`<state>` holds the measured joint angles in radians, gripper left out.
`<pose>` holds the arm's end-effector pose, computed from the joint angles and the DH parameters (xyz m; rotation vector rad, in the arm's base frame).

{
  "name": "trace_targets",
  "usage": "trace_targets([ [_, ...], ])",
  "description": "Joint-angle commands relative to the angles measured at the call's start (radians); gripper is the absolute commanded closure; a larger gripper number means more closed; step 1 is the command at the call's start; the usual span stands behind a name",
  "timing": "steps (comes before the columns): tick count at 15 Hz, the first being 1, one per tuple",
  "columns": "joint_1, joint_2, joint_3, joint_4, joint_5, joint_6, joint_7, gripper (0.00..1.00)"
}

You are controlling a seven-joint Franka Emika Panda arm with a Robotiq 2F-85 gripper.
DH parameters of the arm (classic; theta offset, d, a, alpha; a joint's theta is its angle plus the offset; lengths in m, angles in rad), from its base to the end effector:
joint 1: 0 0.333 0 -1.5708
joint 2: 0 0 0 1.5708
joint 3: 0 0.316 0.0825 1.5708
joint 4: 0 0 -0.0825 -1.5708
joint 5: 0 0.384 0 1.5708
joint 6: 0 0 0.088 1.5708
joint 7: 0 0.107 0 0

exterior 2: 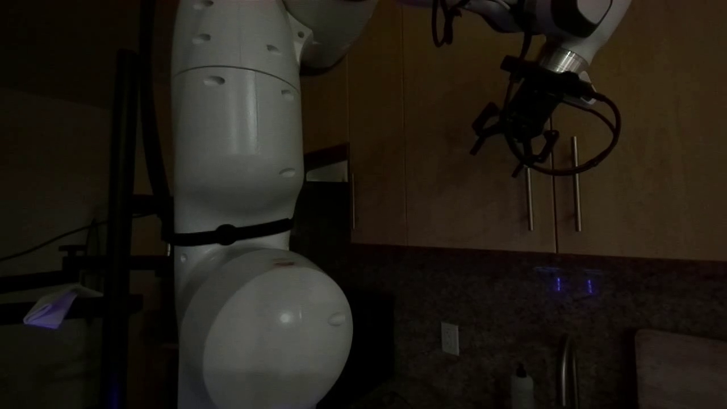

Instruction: Open the third cabinet door from the right

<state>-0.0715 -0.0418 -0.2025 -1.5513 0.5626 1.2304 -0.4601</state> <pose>0.5010 -0.0713 0.6511 -2.4904 -0.3810 0.0684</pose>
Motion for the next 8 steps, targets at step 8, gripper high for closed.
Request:
trace_targets([
  [8,-0.120,-0.033,-0.065,-0.022,0.167,0.113,-0.062,0.00],
])
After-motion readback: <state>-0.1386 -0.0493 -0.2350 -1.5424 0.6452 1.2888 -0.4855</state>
